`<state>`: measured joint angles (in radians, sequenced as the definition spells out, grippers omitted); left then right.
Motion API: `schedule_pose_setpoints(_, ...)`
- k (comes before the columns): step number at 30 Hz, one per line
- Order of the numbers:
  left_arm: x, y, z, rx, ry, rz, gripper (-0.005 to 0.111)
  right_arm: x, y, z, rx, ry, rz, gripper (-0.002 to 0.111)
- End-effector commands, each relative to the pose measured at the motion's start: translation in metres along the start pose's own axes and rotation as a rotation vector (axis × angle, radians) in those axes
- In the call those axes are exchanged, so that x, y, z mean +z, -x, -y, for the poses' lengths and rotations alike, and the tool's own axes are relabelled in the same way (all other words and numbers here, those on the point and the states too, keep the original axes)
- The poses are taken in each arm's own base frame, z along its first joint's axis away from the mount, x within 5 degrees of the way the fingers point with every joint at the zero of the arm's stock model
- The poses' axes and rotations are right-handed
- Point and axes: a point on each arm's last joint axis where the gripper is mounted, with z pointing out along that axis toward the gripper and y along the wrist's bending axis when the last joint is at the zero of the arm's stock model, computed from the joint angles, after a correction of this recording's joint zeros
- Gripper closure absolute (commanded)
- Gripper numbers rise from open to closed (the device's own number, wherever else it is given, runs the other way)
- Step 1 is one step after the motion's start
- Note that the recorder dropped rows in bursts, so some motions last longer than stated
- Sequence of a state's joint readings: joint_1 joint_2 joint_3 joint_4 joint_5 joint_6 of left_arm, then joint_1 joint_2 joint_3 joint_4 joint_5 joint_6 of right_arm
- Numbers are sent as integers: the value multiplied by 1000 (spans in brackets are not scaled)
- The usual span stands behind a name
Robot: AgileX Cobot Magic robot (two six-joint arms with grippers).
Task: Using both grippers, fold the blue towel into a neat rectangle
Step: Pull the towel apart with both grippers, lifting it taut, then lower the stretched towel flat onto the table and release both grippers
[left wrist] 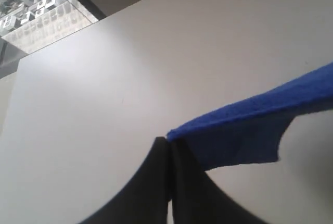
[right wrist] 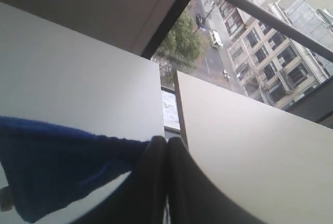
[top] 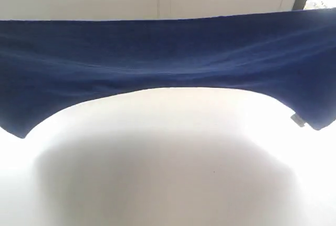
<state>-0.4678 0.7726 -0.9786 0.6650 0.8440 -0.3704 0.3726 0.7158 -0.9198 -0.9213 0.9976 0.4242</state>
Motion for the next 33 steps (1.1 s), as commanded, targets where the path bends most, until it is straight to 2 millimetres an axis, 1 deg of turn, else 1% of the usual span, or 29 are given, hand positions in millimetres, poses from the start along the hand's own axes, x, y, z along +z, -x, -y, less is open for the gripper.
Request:
schedule_pose_setpoints(1,-37,-25,-6,-24,-114,32,107,-38,-27,28,9,13,19,108)
schedule_pose_setpoints(4,-53,-38,-6,7,-193,56,107,-56,-45,37,-15,64,9,108)
schedule_pose_setpoints(6,-57,-44,-6,65,-208,46,107,-64,-52,40,-41,85,27,108)
schedule_pose_setpoints(8,-57,-46,-8,77,-192,33,107,-68,-55,43,-62,87,48,108)
schedule_pose_setpoints(11,-53,-41,-7,89,-177,40,107,-64,-51,39,-77,98,44,108)
schedule_pose_setpoints(14,-39,-30,0,89,-184,14,107,-49,-40,25,-90,135,-14,108)
schedule_pose_setpoints(17,-8,-16,15,132,-188,-52,107,-24,-23,3,-126,158,-75,108)
schedule_pose_setpoints(20,34,-6,29,159,-116,-132,107,8,-7,-23,-165,168,-115,108)
schedule_pose_setpoints(21,48,-3,33,158,-82,-154,107,17,-3,-29,-179,163,-128,108)
schedule_pose_setpoints(23,72,2,40,152,-25,-174,107,41,2,-48,-219,150,-175,108)
schedule_pose_setpoints(27,119,9,64,160,-13,-195,107,84,4,-82,-302,105,-261,108)
schedule_pose_setpoints(29,144,9,76,160,-24,-208,107,111,1,-105,-344,97,-300,108)
schedule_pose_setpoints(32,180,1,83,134,-8,-253,107,147,-8,-129,-379,100,-325,108)
schedule_pose_setpoints(33,192,-3,83,120,6,-271,107,158,-11,-134,-388,94,-326,108)
